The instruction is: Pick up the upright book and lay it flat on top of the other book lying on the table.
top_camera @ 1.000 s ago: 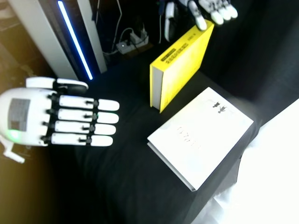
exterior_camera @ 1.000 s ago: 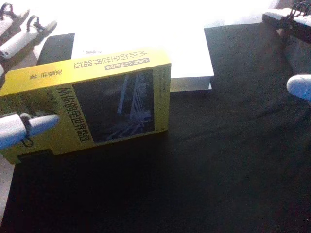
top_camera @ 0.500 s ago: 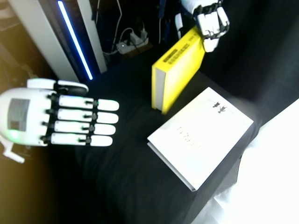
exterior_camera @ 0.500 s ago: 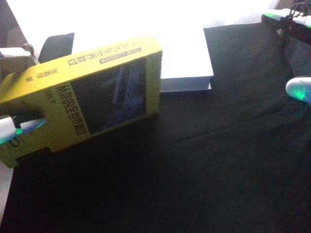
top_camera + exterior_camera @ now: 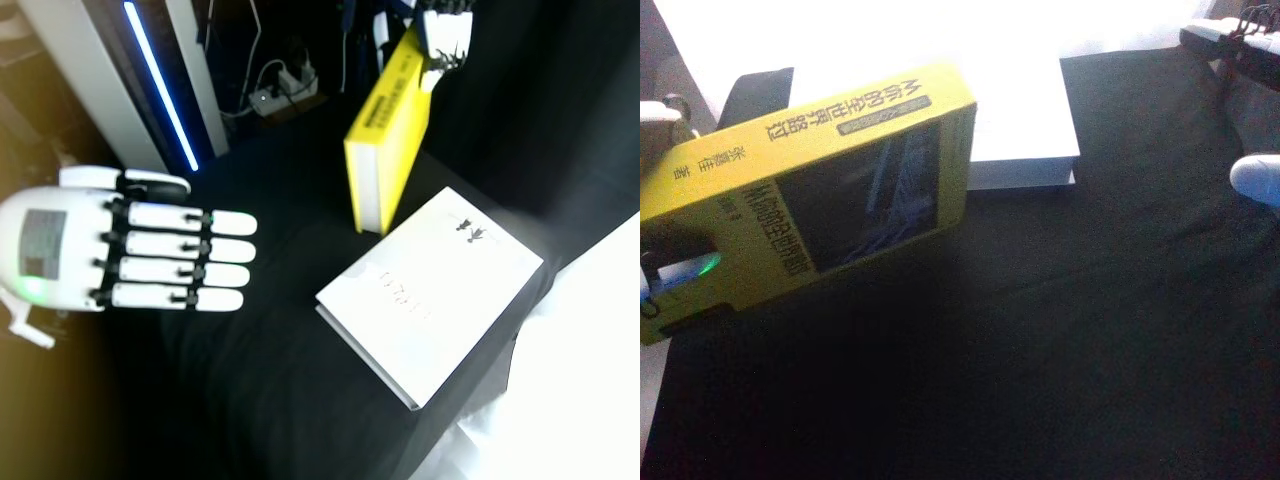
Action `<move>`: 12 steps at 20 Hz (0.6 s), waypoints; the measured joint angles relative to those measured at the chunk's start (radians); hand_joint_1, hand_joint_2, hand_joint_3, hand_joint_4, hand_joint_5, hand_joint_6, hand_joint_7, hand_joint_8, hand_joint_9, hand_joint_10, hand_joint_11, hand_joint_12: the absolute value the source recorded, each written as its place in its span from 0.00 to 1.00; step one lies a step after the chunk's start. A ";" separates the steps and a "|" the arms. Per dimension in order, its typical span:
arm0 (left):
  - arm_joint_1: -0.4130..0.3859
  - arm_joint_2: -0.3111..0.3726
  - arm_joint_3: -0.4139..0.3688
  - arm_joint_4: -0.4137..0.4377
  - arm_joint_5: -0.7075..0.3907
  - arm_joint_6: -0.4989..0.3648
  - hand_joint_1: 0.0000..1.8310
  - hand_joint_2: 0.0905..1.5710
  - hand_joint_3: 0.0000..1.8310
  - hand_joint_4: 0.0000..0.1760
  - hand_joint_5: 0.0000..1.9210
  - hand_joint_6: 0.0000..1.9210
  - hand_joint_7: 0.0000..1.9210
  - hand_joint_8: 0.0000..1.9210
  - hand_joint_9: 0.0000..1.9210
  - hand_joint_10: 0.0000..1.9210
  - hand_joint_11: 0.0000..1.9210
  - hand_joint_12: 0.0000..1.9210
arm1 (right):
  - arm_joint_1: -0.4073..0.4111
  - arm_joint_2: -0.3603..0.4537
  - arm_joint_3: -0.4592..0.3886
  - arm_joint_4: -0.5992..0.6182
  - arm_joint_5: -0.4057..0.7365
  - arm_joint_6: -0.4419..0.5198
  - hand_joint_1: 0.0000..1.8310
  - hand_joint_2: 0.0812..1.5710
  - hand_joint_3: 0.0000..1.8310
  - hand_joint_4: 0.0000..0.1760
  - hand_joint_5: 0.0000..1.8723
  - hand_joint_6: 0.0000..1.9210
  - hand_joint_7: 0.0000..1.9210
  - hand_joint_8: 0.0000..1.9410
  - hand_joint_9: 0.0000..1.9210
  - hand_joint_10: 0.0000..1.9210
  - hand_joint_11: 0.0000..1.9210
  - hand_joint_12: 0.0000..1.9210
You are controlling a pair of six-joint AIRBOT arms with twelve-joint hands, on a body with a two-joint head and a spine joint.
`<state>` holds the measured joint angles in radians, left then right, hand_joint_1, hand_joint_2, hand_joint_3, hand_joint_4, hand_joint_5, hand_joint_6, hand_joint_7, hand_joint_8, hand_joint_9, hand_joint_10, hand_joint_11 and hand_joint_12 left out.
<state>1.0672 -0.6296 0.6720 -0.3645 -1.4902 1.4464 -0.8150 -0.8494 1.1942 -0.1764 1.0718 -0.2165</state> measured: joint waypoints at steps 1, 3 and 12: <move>0.000 0.001 0.000 0.015 -0.018 0.000 0.70 0.67 0.00 0.00 0.48 0.48 0.61 0.44 0.73 0.21 0.62 0.54 | 0.000 0.000 0.000 0.000 0.000 0.000 0.20 0.85 0.04 0.00 0.00 0.00 0.00 0.00 0.00 0.00 0.00 0.00; 0.003 0.001 0.000 0.037 -0.065 -0.002 0.70 0.67 0.00 0.00 0.49 0.46 0.62 0.42 0.73 0.21 0.62 0.54 | 0.000 0.000 0.000 0.000 0.000 0.000 0.20 0.85 0.04 0.00 0.00 0.00 0.00 0.00 0.00 0.00 0.00 0.00; -0.230 -0.081 0.105 0.068 0.046 0.073 0.67 0.74 0.00 0.00 0.37 0.66 0.51 0.60 0.61 0.41 0.55 0.64 | 0.086 -0.024 0.040 -0.042 0.000 0.002 0.34 0.80 0.02 0.00 0.00 0.00 0.00 0.00 0.00 0.00 0.00 0.00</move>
<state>0.8375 -0.7105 0.7773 -0.2962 -1.4441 1.5196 -0.7292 -0.8738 1.2343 -0.2180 1.0718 -0.2146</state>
